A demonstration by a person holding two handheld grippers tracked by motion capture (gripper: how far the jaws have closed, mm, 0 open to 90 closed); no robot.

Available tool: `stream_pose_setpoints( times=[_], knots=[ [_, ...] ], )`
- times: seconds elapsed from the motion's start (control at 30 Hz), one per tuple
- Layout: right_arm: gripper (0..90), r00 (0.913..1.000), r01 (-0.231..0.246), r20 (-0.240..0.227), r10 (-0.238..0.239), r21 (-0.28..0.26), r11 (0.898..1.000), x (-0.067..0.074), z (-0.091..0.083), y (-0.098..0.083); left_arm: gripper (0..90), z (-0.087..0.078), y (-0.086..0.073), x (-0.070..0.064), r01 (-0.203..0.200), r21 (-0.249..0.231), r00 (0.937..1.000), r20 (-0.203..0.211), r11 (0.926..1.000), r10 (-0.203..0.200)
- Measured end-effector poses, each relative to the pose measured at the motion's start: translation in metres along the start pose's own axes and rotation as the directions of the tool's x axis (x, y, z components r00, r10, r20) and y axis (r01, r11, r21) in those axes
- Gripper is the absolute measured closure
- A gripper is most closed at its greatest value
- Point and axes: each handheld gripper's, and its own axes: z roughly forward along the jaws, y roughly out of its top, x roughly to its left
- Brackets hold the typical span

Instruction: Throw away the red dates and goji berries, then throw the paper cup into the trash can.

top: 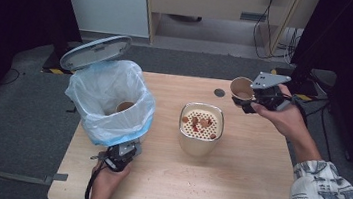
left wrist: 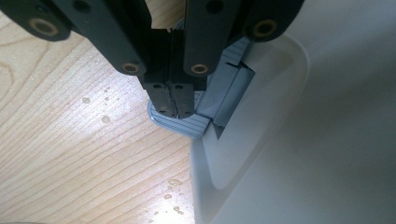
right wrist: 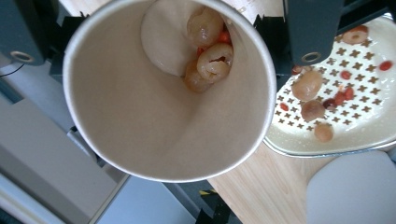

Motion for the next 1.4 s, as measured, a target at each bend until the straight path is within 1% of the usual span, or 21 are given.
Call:
stream_pose_setpoints(
  times=[0.1,0.23,0.27,0.37,0.53,0.67,0.77,1.0,1.1,1.27,1.4],
  knots=[
    [31.4,0.9996,-0.027,-0.010,0.027,-0.010,1.000,-0.001,-0.002,-0.001,88.8,0.000,0.000,0.000,0.000,0.000,1.0000,0.000,1.0000,0.000],
    [31.4,0.9986,-0.049,-0.020,0.049,-0.020,0.999,-0.004,-0.004,-0.003,88.8,0.000,0.000,0.000,0.001,0.001,1.0000,0.001,1.0000,-0.001],
    [31.4,0.9972,-0.071,-0.026,0.071,-0.025,0.997,-0.005,-0.005,-0.003,88.8,0.000,0.000,0.000,0.000,0.001,1.0000,0.001,1.0000,0.000],
    [31.3,0.9949,-0.097,-0.034,0.095,-0.038,0.995,-0.008,-0.007,-0.004,88.8,0.000,0.000,0.000,0.000,0.001,1.0000,0.001,1.0000,0.000],
    [31.3,0.9919,-0.122,-0.043,0.120,-0.047,0.991,-0.010,-0.009,-0.005,88.8,0.000,0.000,0.000,0.001,0.000,1.0000,0.001,1.0000,-0.001],
    [31.3,0.9906,-0.130,-0.050,0.128,-0.049,0.990,-0.011,-0.010,-0.005,88.8,0.000,0.000,0.000,0.000,0.001,1.0000,0.001,1.0000,0.000],
    [31.3,0.9863,-0.156,-0.064,0.153,-0.053,0.986,-0.012,-0.011,-0.006,88.8,0.000,0.000,0.000,0.001,0.001,1.0000,0.001,1.0000,-0.001],
    [31.3,0.9828,-0.175,-0.072,0.170,-0.065,0.982,-0.014,-0.013,-0.006,88.8,0.000,0.000,0.000,0.001,-0.001,1.0000,0.002,1.0000,-0.001],
    [31.3,0.9785,-0.196,-0.079,0.190,-0.072,0.978,-0.015,-0.015,-0.006,88.8,0.000,0.000,0.000,0.000,0.000,1.0000,0.001,1.0000,0.000],
    [31.3,0.9736,-0.218,-0.086,0.211,-0.073,0.973,-0.018,-0.017,-0.007,88.8,0.000,0.000,0.000,0.000,0.000,1.0000,0.000,1.0000,0.000],
    [31.2,0.9721,-0.222,-0.092,0.216,-0.072,0.972,-0.019,-0.017,-0.007,88.8,0.000,0.000,0.000,-0.001,0.000,1.0000,0.000,1.0000,0.001]
  ],
)
